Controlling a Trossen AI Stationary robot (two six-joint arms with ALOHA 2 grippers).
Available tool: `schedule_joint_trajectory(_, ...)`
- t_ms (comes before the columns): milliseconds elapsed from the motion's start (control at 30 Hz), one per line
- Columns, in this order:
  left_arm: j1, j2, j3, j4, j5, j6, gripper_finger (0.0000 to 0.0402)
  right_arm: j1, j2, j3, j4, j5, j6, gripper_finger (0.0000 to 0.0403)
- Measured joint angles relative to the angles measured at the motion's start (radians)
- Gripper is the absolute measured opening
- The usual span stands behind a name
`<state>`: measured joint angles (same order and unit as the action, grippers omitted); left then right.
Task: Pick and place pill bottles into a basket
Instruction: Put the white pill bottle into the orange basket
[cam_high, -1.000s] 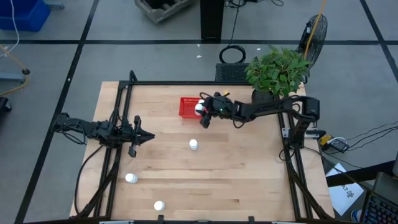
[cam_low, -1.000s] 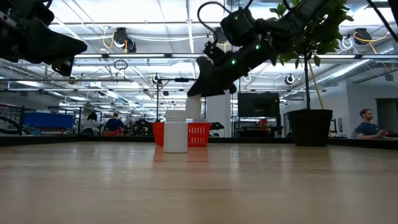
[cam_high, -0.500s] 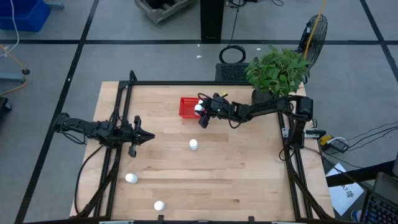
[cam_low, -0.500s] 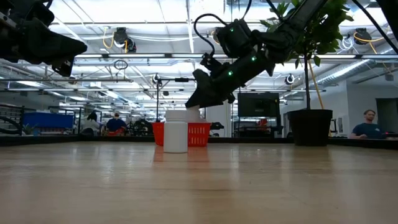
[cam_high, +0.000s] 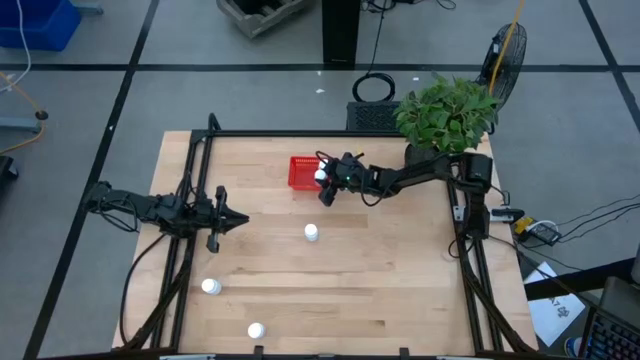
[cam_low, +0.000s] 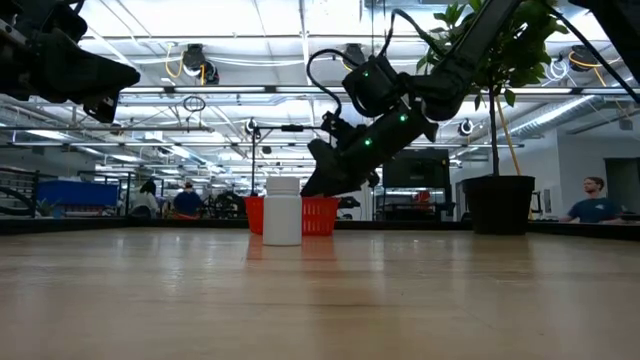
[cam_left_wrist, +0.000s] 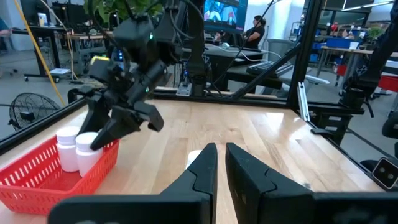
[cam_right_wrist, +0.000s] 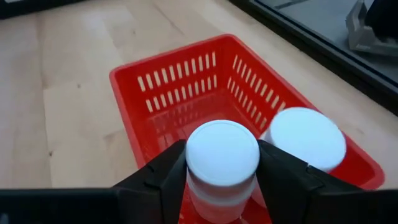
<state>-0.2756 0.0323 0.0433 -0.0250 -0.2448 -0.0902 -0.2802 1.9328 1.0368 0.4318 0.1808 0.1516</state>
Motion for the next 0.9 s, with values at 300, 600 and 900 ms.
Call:
schedule_joint_trajectory(300, 0.0, 0.0, 0.0, 0.0, 0.0, 0.0, 0.0035, 0.0, -0.001, 0.0, 0.006, 0.0, -0.009, 0.0177)
schedule_joint_trajectory(600, 0.0, 0.0, 0.0, 0.0, 0.0, 0.0, 0.0035, -0.002, 0.0, -0.001, 0.006, 0.0, -0.014, 0.023)
schedule_joint_trajectory(900, 0.0, 0.0, 0.0, 0.0, 0.0, 0.0, 0.0035, 0.013, -0.028, -0.002, 0.036, 0.001, -0.042, 0.0262)
